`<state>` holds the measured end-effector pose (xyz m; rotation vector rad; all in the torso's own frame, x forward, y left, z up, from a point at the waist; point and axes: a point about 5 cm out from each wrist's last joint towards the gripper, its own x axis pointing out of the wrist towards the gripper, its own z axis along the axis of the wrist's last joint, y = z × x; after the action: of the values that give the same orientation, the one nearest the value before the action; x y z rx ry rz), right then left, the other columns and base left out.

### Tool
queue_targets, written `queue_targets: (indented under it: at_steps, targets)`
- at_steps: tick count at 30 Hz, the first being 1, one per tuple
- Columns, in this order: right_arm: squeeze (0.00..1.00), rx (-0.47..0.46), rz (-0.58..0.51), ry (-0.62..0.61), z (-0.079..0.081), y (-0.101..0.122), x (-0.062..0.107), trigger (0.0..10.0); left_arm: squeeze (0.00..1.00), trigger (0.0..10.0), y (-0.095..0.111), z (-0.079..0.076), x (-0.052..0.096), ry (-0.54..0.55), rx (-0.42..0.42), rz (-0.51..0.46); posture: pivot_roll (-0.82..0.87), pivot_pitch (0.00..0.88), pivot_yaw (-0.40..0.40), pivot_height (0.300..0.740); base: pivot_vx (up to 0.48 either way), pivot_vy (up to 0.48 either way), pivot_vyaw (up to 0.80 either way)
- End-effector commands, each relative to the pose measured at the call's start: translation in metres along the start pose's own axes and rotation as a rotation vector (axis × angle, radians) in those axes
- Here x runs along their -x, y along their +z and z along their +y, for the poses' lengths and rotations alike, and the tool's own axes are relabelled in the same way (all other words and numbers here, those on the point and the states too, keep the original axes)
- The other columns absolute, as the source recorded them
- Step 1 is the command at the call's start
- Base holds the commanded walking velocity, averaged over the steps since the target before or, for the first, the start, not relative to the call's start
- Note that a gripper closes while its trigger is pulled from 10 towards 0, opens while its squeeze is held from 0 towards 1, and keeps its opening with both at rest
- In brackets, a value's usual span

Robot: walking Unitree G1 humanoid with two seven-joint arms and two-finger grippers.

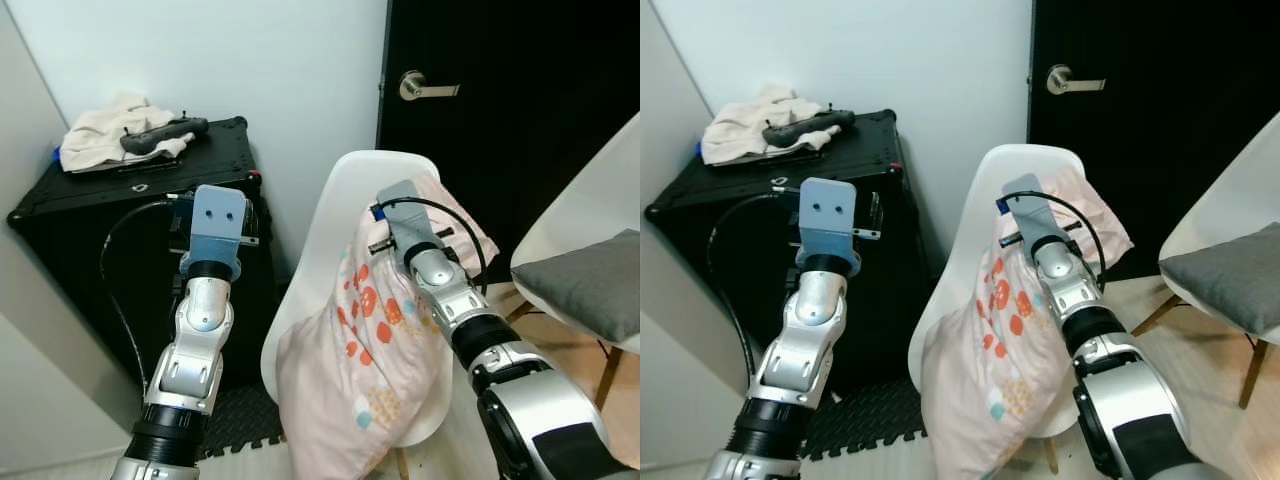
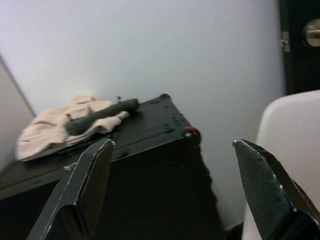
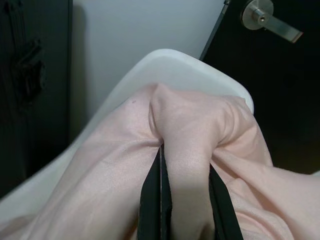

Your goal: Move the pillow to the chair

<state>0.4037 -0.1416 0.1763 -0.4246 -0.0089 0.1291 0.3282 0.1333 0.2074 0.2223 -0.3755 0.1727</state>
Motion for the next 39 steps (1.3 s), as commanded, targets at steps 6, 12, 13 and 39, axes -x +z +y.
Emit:
queue_targets:
  at_steps: [6,12,13,39]
  targets:
    - [0.00,-0.075,-0.010,-0.001,0.001,0.004,-0.002,10.0,0.00,10.0,-0.007,0.000,0.002,-0.013,0.001,0.022,-0.15,0.091,0.053,0.740,0.331,0.000,-0.25]
    - [0.00,-0.128,-0.021,-0.013,-0.003,0.006,-0.002,10.0,0.00,10.0,-0.005,-0.001,0.002,-0.021,0.001,0.013,-0.15,0.092,0.054,0.740,0.313,0.000,-0.74]
    - [0.00,-0.138,-0.032,0.009,0.000,0.007,-0.002,10.0,0.00,10.0,-0.005,-0.001,0.002,-0.023,0.002,0.007,-0.15,0.092,0.053,0.740,0.296,0.000,-0.60]
    - [0.00,-0.303,-0.026,0.138,0.025,0.005,0.000,10.0,0.00,10.0,-0.059,-0.037,0.037,-0.341,0.101,0.340,-0.14,0.092,0.060,0.725,0.000,0.000,0.00]
